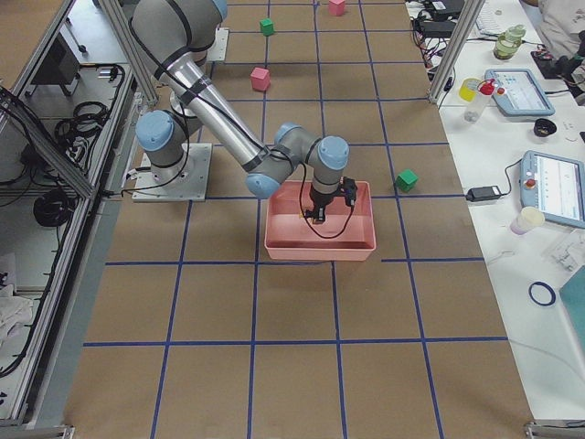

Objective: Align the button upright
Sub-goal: 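Lift the switch out of the bin and carry it to the table center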

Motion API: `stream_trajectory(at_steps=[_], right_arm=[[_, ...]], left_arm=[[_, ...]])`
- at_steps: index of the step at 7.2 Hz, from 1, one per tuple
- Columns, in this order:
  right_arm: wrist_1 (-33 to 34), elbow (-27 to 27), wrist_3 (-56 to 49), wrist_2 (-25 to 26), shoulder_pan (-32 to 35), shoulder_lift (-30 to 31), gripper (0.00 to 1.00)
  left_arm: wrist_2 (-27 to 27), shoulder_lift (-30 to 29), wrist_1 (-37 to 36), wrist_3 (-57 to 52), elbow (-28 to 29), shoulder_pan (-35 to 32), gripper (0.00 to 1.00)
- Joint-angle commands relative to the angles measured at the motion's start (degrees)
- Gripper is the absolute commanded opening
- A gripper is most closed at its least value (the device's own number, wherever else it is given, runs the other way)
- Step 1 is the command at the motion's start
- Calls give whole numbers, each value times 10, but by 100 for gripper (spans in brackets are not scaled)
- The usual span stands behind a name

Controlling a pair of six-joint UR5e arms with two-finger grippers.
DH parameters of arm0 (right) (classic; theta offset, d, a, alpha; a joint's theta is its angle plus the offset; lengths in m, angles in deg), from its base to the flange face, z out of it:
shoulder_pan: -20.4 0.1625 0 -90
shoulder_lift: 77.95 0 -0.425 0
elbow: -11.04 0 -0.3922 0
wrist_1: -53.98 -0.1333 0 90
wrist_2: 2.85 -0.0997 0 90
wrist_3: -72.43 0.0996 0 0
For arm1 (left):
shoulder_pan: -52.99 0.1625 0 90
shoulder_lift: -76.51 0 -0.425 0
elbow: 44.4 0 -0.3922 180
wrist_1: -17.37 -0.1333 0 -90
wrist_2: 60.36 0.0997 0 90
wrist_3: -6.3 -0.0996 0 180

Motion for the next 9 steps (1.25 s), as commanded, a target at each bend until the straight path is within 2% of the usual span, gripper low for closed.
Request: stream_trajectory(at_steps=[1,3,5,7,8,9], right_arm=[[-159,90,26,-3,55,43,0],[-191,148,141,-3,191,50,0],[-183,150,322,-16,351,44,0],[-113,143,490,-91,477,4,0],[-44,143,513,-101,528,-31,0],[7,143,506,-95,552,-61,0]], left_arm=[[0,0,-2,0,0,0,100],[-1,1,-3,0,1,-1,100],[0,1,-3,-1,0,0,100],[0,0,-2,0,-1,0,100],[0,0,-2,0,-1,0,100],[-1,0,-2,0,-1,0,100]])
